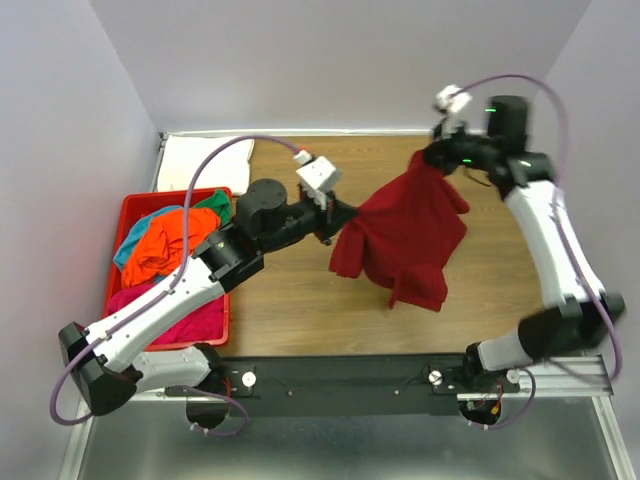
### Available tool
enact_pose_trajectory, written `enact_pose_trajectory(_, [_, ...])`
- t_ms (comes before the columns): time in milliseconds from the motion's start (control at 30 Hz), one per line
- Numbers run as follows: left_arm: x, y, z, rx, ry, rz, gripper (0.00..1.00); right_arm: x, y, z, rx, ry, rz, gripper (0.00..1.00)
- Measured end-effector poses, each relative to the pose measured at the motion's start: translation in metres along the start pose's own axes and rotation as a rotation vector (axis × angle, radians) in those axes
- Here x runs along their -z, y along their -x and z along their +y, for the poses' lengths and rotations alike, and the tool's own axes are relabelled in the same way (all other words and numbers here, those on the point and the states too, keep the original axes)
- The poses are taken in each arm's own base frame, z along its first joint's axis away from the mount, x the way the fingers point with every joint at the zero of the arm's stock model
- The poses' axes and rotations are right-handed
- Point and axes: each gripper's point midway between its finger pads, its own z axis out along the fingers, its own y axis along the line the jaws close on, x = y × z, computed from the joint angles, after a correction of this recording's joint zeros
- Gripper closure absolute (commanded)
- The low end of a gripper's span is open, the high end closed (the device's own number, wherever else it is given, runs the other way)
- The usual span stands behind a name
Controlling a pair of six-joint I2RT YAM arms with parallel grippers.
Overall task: Fold and stack the t-shirts
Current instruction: Flatten the tshirt out
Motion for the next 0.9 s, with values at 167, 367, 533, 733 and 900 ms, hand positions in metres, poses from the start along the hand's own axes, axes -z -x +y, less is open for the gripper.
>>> enact_pose_trajectory(167, [0.033, -0.128, 0.092, 0.286, 0.324, 0.122, 0.56, -0.119, -0.101, 0.07, -0.087, 0.252, 0.267, 0.3])
enact_pose_trajectory(367, [0.065, -0.189, 0.147, 0.405, 0.584, 0.232, 0.4, -0.146, -0.164, 0.069, -0.118, 0.219, 0.438, 0.2])
enact_pose_trajectory(533, [0.072, -0.143, 0.15, 0.284, 0.582, 0.139, 0.4, -0.09, -0.149, 0.086, 0.019, 0.286, 0.373, 0.18])
enact_pose_trajectory(733, [0.072, -0.105, 0.152, 0.103, 0.549, 0.103, 0.39, -0.019, -0.201, 0.144, 0.207, 0.529, 0.419, 0.34])
enact_pose_trajectory(900, [0.093, -0.097, 0.175, -0.006, 0.695, 0.121, 0.35, 0.016, -0.285, 0.185, 0.185, 0.674, 0.624, 0.37])
